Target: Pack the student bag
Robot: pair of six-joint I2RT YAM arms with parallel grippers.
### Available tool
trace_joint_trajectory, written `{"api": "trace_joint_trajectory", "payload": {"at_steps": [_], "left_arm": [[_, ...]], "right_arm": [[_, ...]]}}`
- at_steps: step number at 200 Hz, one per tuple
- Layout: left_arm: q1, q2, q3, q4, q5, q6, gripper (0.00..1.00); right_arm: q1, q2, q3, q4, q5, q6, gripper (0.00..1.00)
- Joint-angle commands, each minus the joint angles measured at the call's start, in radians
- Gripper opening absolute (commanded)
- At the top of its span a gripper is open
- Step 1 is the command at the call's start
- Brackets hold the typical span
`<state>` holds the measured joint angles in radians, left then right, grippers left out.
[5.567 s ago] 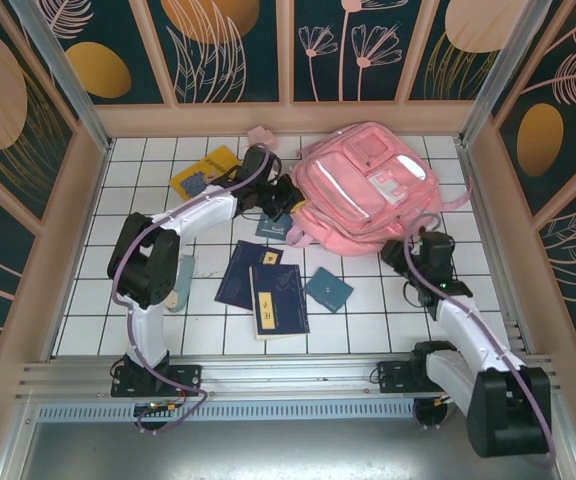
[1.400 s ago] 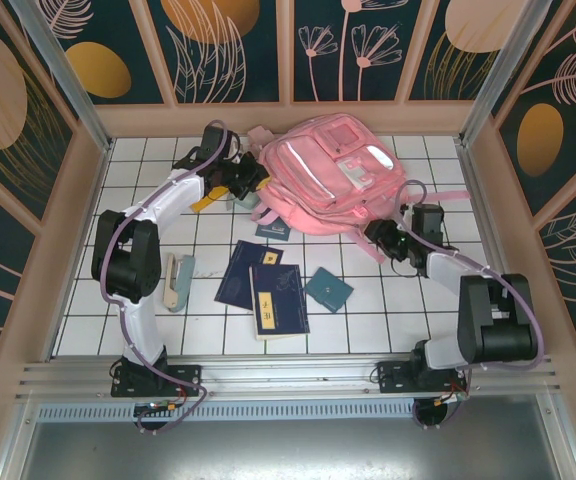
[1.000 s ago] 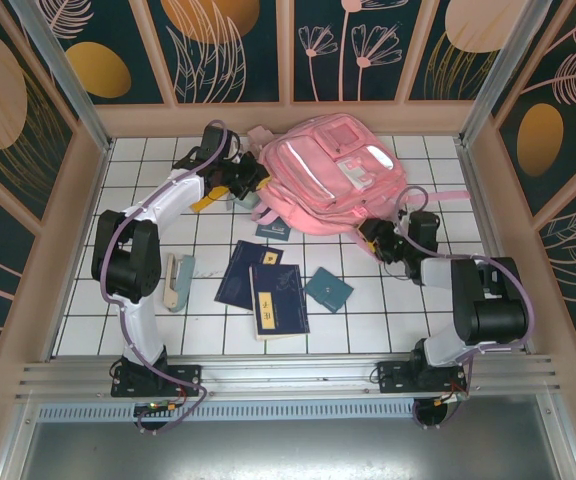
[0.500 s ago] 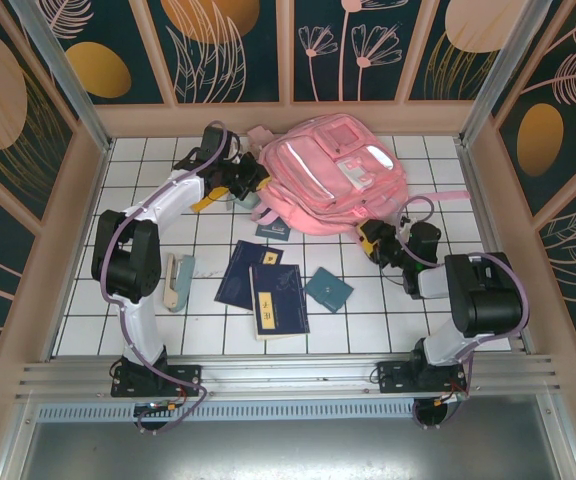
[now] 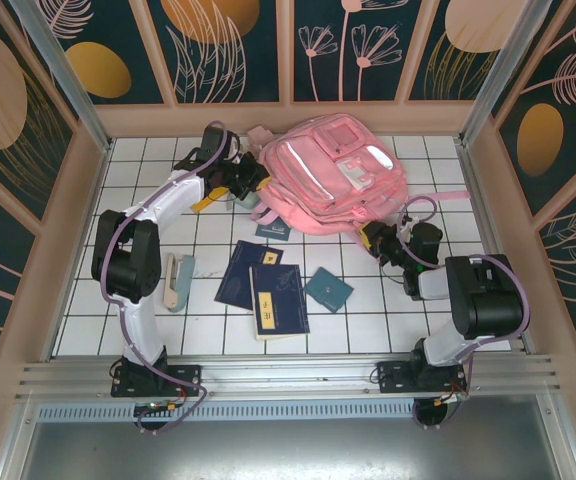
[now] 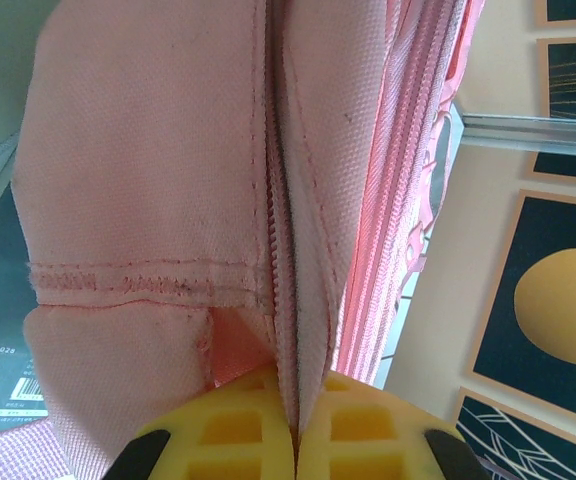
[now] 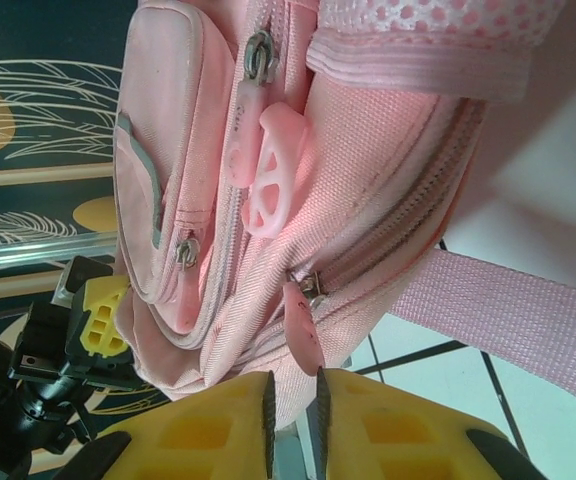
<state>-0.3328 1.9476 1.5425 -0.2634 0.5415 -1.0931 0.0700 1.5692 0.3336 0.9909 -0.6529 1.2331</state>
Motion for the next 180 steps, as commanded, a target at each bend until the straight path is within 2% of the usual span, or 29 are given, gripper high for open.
{"api": "trace_joint_trajectory", "payload": {"at_steps": [1, 46, 118, 162, 180], "left_arm": [[0.004, -0.049, 0.000, 0.092, 0.011, -0.008, 0.00], [0.005, -0.049, -0.002, 0.095, 0.012, -0.010, 0.00], [0.004, -0.045, 0.001, 0.096, 0.014, -0.010, 0.00], [0.005, -0.046, 0.003, 0.083, 0.000, 0.001, 0.00], [0.006, -0.049, 0.003, 0.065, -0.026, 0.008, 0.00]], "right_arm": [[0.005, -0.016, 0.003, 0.008, 0.003, -0.035, 0.24], [0.032, 0.005, 0.052, -0.053, 0.008, -0.081, 0.28], [0.049, 0.002, 0.103, -0.185, 0.043, -0.170, 0.26], [0.016, -0.033, 0.111, -0.265, 0.056, -0.216, 0.06], [-0.007, -0.063, 0.116, -0.328, 0.064, -0.249, 0.03]]}}
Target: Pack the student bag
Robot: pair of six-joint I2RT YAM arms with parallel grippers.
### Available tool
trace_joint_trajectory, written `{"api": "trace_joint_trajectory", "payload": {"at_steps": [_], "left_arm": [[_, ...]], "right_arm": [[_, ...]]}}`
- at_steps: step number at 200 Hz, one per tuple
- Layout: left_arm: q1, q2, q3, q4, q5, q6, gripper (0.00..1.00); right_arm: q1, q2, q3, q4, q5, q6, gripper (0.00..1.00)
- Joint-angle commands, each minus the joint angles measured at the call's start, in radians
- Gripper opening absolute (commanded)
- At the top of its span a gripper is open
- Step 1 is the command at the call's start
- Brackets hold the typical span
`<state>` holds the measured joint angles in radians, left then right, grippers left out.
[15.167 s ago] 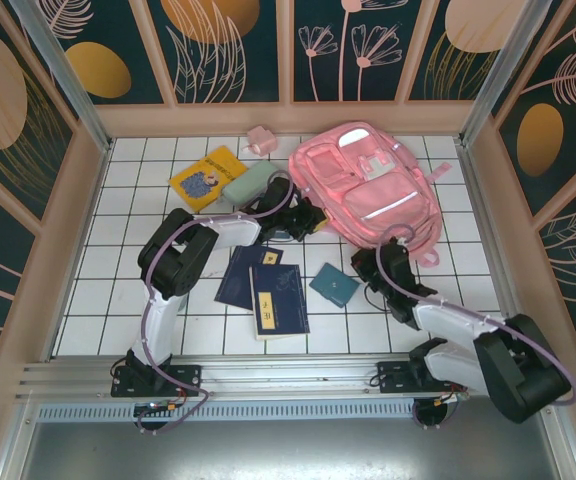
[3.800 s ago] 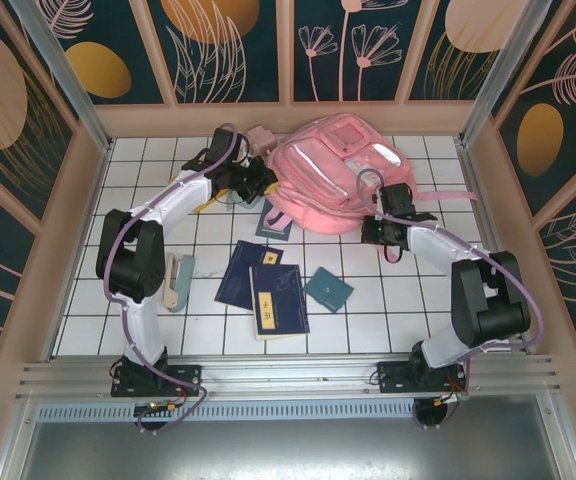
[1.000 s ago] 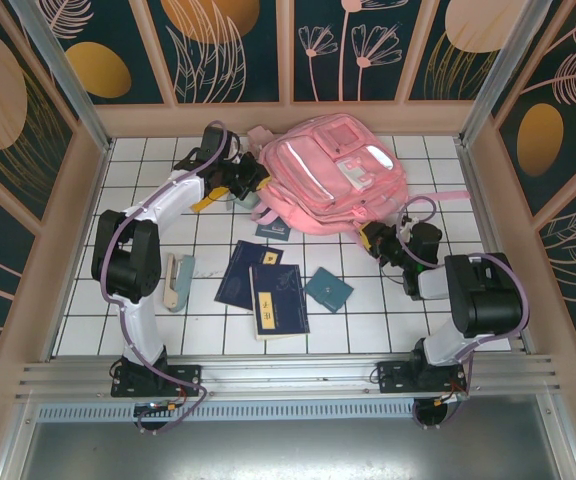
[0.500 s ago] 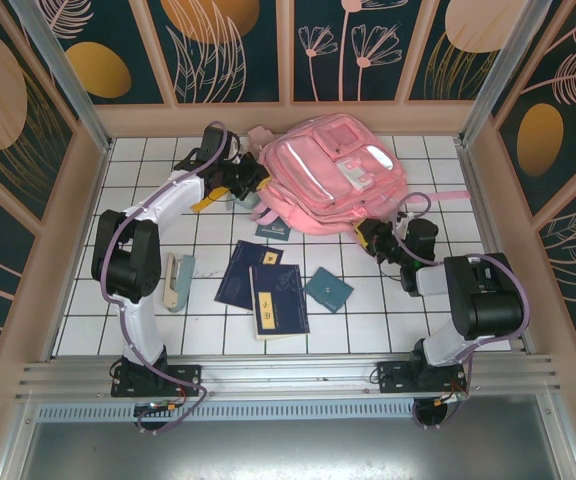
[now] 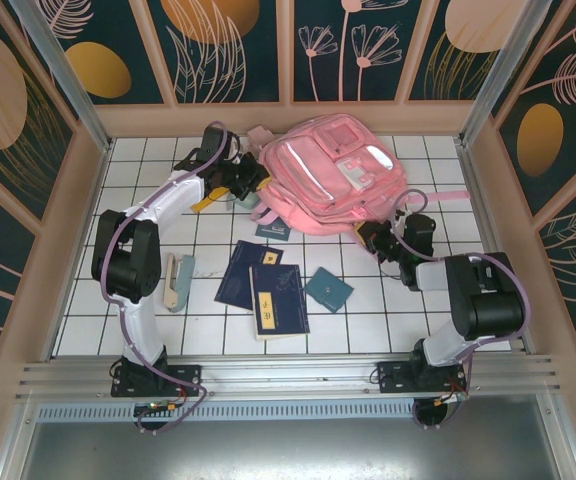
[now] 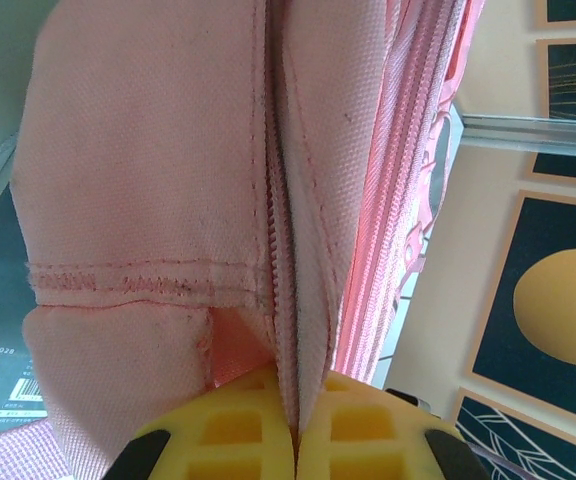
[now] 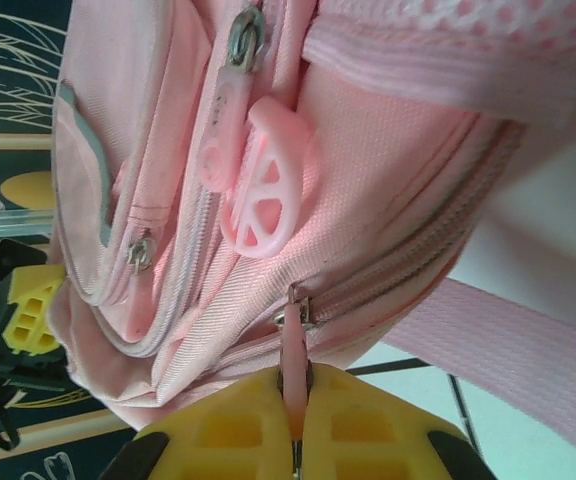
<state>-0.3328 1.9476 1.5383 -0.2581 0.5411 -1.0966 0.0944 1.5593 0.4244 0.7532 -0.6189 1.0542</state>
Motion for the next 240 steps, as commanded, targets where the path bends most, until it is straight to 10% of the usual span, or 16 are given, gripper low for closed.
{"api": "trace_joint_trajectory", "payload": {"at_steps": [1, 101, 145, 163, 188, 240], "left_arm": [[0.005, -0.049, 0.007, 0.059, -0.028, 0.013, 0.00], [0.006, -0.049, 0.031, 0.008, -0.087, 0.059, 0.00], [-0.004, -0.049, 0.039, 0.026, -0.071, 0.058, 0.00], [-0.023, -0.038, 0.070, 0.024, -0.054, 0.056, 0.00], [-0.068, -0.019, 0.142, 0.011, -0.039, 0.055, 0.00], [-0.195, 0.099, 0.419, -0.090, -0.046, 0.084, 0.00]], "right_arm": [[-0.034, -0.054, 0.026, -0.093, 0.030, -0.072, 0.03], [-0.177, -0.094, 0.105, -0.394, 0.154, -0.233, 0.00], [-0.177, -0.130, 0.133, -0.405, 0.198, -0.250, 0.13], [-0.162, -0.158, 0.158, -0.437, 0.204, -0.271, 0.35], [-0.085, -0.290, 0.222, -0.638, 0.434, -0.352, 0.56], [0.161, -0.585, 0.285, -0.897, 1.052, -0.494, 0.57]]}}
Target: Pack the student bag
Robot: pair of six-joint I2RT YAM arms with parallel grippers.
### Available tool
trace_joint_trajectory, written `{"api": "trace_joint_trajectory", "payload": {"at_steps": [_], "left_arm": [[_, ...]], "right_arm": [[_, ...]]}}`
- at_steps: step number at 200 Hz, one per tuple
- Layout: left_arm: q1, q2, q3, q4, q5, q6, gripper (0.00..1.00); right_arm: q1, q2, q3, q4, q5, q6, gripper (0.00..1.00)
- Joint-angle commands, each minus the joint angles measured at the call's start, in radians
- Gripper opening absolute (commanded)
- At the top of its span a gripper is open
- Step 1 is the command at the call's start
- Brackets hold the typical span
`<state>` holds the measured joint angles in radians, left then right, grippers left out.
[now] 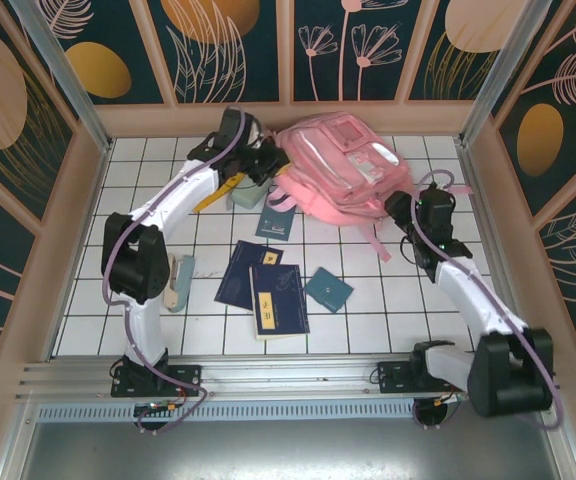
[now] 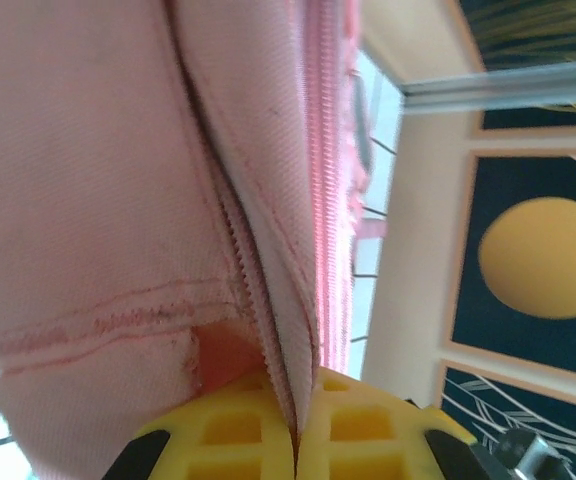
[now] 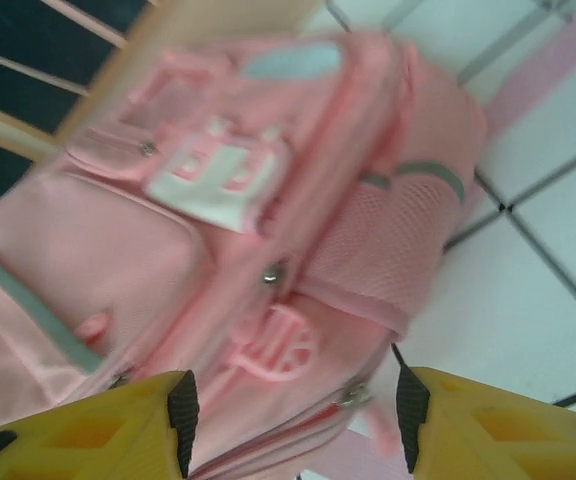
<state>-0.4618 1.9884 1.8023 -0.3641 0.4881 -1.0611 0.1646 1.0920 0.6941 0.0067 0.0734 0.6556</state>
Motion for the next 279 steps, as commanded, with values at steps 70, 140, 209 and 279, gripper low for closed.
{"api": "trace_joint_trajectory", "payload": {"at_steps": [70, 140, 209, 279], "left_arm": [[-0.227, 0.279, 0.456, -0.149, 0.002, 0.136, 0.00], [-0.166, 0.007, -0.233, 0.262, -0.029, 0.187, 0.52], [-0.061, -0.384, -0.563, 0.324, -0.248, 0.236, 0.99], [0.052, -0.607, -0.780, 0.427, -0.074, 0.255, 0.98]], "right_arm": [[0.120, -0.209, 0.093, -0.201, 0.162, -0.244, 0.57], [0.122, -0.080, 0.157, -0.239, -0.054, -0.387, 0.62], [0.246, 0.153, 0.255, -0.297, -0.050, -0.598, 0.63], [0.313, 0.462, 0.418, -0.404, -0.109, -0.656, 0.57]]}}
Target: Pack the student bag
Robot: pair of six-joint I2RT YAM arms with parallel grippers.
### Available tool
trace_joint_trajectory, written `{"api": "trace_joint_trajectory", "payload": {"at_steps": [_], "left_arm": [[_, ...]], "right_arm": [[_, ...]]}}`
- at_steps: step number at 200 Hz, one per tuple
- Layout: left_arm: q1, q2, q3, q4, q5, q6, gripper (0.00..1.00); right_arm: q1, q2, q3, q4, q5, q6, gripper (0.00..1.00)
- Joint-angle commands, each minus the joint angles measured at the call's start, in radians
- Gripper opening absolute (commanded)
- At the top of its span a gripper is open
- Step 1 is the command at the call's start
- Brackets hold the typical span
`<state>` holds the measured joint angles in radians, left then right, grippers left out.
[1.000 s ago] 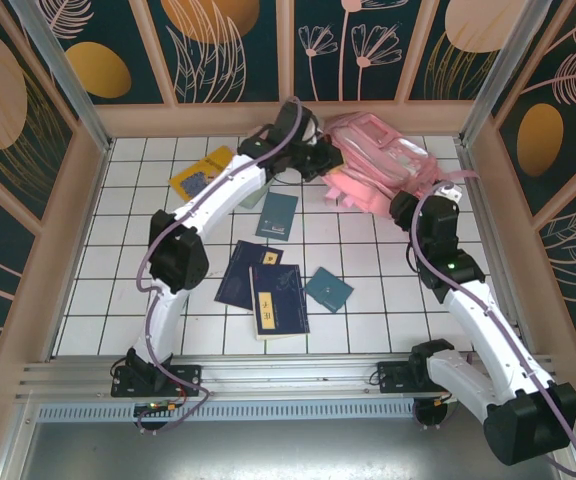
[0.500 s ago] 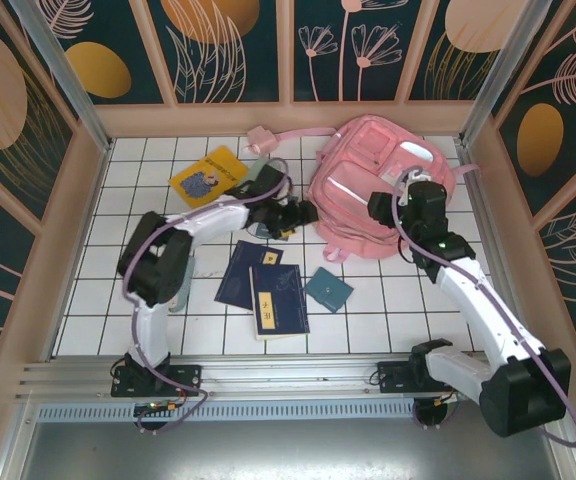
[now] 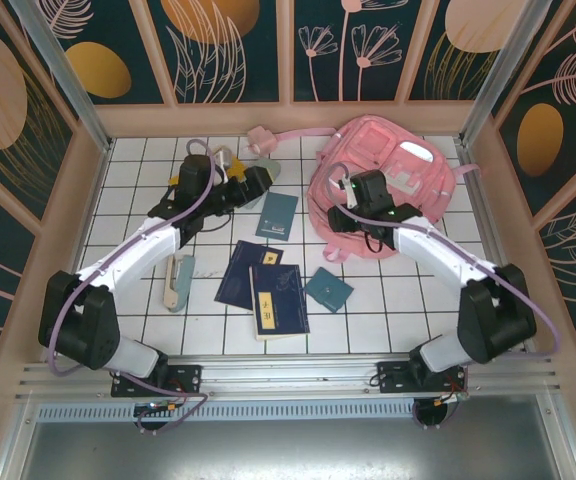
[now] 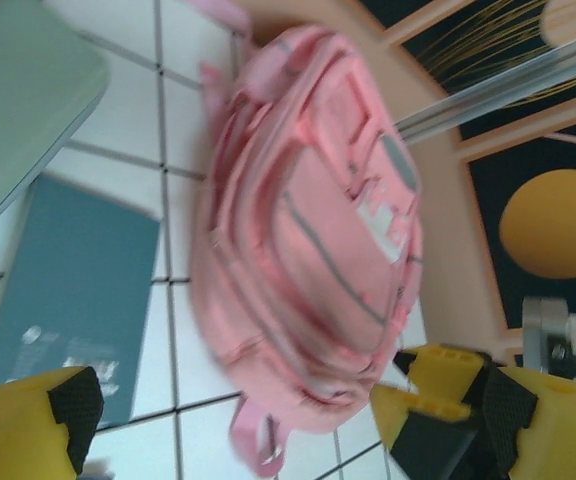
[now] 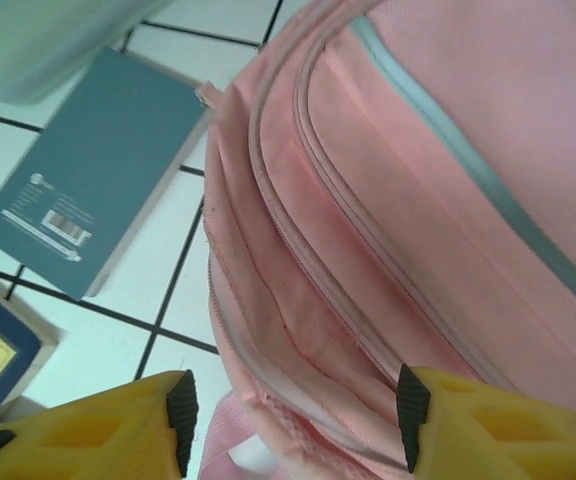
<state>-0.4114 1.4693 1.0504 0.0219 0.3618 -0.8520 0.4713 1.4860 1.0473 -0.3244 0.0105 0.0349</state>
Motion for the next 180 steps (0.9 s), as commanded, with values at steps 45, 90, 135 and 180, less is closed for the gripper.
{"api": "trace_joint_trajectory", "payload": {"at_steps": [45, 90, 135, 180], "left_arm": [[0.007, -0.184, -0.028, -0.029, -0.049, 0.120, 0.99], [0.008, -0.281, -0.108, 0.033, -0.093, 0.139, 0.96], [0.008, -0.297, -0.128, 0.035, -0.100, 0.146, 0.96], [0.009, -0.293, -0.139, 0.053, -0.076, 0.135, 0.96]], "right_arm": [[0.013, 0.178, 0.107, -0.082, -0.041, -0.033, 0.58], [0.011, 0.245, 0.120, -0.064, -0.010, -0.018, 0.56], [-0.014, 0.211, 0.112, -0.025, -0.017, 0.022, 0.33], [-0.059, 0.179, 0.099, -0.015, -0.116, 0.049, 0.35]]}}
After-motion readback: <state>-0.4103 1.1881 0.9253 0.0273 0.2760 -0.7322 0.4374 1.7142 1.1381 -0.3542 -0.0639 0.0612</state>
